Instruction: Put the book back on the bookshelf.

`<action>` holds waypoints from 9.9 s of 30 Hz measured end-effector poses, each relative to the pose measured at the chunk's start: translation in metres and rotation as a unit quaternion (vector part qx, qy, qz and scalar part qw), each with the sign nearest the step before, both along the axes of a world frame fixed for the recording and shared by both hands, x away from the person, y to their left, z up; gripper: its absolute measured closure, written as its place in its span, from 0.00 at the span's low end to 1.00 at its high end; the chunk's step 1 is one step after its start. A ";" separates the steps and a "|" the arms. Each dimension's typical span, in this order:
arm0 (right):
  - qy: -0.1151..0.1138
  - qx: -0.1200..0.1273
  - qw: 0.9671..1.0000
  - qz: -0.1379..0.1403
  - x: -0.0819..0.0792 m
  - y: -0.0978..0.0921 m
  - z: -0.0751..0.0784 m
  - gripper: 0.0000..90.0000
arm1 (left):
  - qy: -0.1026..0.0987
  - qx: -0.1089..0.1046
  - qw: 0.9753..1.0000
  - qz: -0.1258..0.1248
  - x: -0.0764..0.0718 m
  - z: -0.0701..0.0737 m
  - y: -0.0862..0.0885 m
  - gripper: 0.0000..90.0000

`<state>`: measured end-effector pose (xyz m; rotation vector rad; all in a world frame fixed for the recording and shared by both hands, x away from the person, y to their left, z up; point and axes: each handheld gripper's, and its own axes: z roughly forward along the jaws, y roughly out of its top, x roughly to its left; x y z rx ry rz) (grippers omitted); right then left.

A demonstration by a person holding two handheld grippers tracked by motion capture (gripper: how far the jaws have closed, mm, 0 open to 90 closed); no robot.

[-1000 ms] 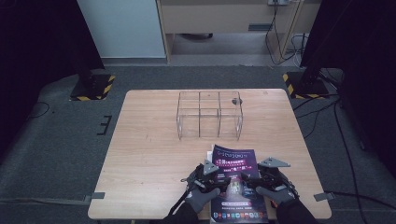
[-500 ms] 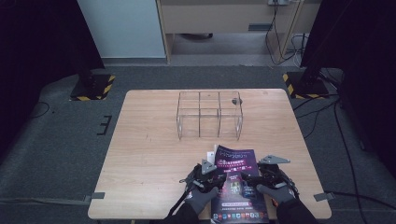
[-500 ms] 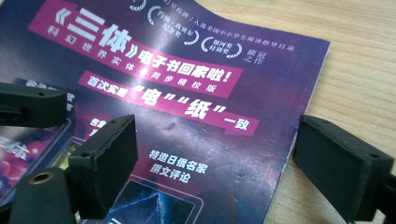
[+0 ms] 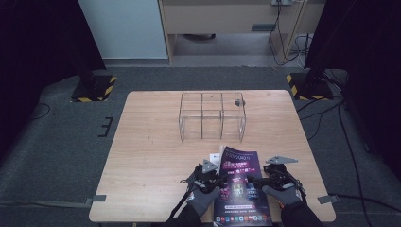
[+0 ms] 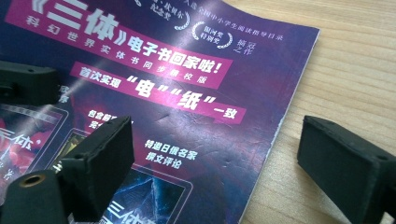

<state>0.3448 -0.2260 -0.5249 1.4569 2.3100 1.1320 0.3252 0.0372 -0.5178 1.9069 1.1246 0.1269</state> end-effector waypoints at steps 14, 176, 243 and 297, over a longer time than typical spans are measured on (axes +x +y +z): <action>0.000 0.015 1.000 -0.002 0.001 -0.005 0.002 0.17 | 0.008 -0.042 0.999 -0.019 0.000 0.013 0.005 0.90; -0.085 0.188 0.973 0.104 -0.014 0.017 0.070 0.89 | -0.067 -0.100 0.992 -0.035 0.004 0.053 0.049 0.85; -0.057 0.196 0.970 0.133 -0.008 0.029 0.082 0.92 | -0.091 -0.109 0.988 -0.058 -0.001 0.061 0.046 0.72; -0.191 0.214 0.954 0.089 -0.019 0.025 0.161 0.92 | -0.053 0.093 0.990 0.089 0.010 0.022 0.153 0.32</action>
